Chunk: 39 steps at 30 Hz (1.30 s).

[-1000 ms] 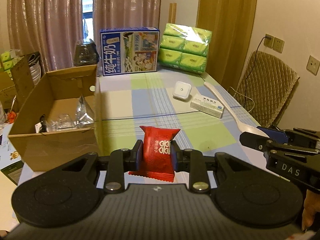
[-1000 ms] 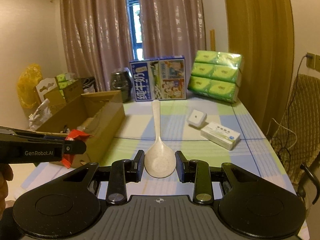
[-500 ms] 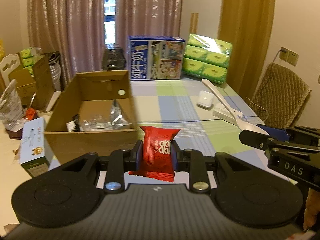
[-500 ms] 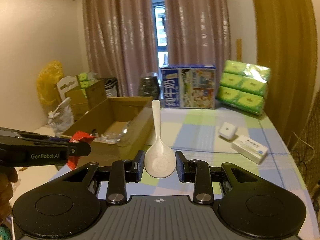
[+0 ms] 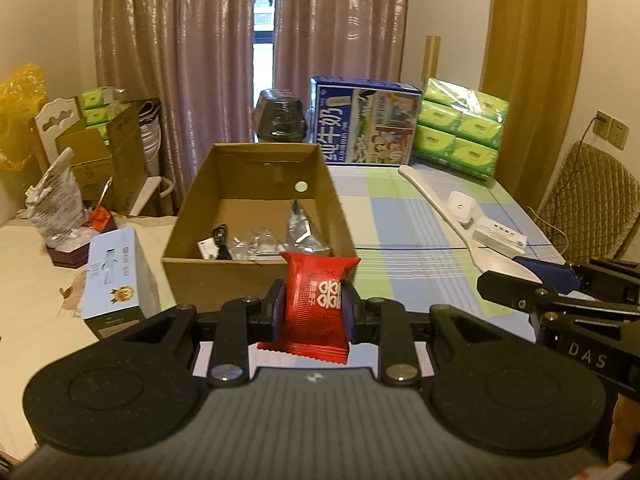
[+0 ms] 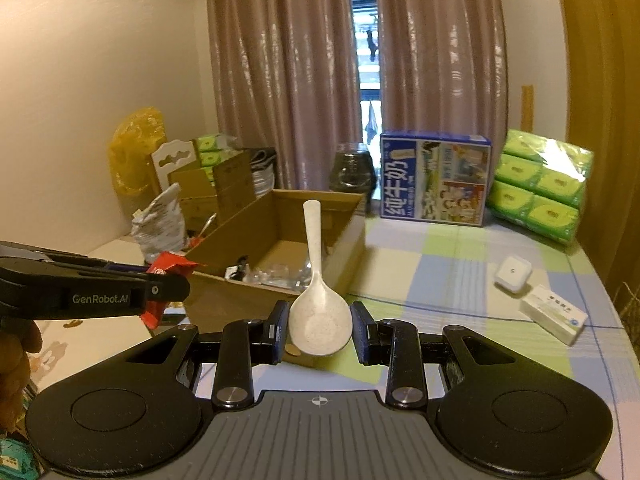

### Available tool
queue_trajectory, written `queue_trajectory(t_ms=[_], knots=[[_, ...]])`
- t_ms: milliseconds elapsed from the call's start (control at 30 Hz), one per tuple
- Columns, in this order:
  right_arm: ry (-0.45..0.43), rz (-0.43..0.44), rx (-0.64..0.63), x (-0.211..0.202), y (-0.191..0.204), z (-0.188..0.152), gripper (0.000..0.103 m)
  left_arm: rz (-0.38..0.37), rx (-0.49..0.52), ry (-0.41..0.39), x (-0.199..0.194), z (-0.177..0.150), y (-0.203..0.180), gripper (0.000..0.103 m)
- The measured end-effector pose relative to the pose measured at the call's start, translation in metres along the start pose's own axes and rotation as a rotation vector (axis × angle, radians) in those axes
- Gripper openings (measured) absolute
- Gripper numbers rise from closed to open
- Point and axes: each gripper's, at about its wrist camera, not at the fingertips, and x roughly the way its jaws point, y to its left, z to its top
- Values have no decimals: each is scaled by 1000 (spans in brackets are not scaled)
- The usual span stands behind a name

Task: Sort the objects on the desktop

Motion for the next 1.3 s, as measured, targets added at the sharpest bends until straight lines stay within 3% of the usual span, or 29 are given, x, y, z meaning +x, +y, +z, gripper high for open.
queue_trajectory(t_ms=[567,1300], knots=[[35,30,12,48,18,19,30,21,-4,11,14,12,34,24],[85,69,39,166,16,60,30,10,35,60,114,74,79,24]])
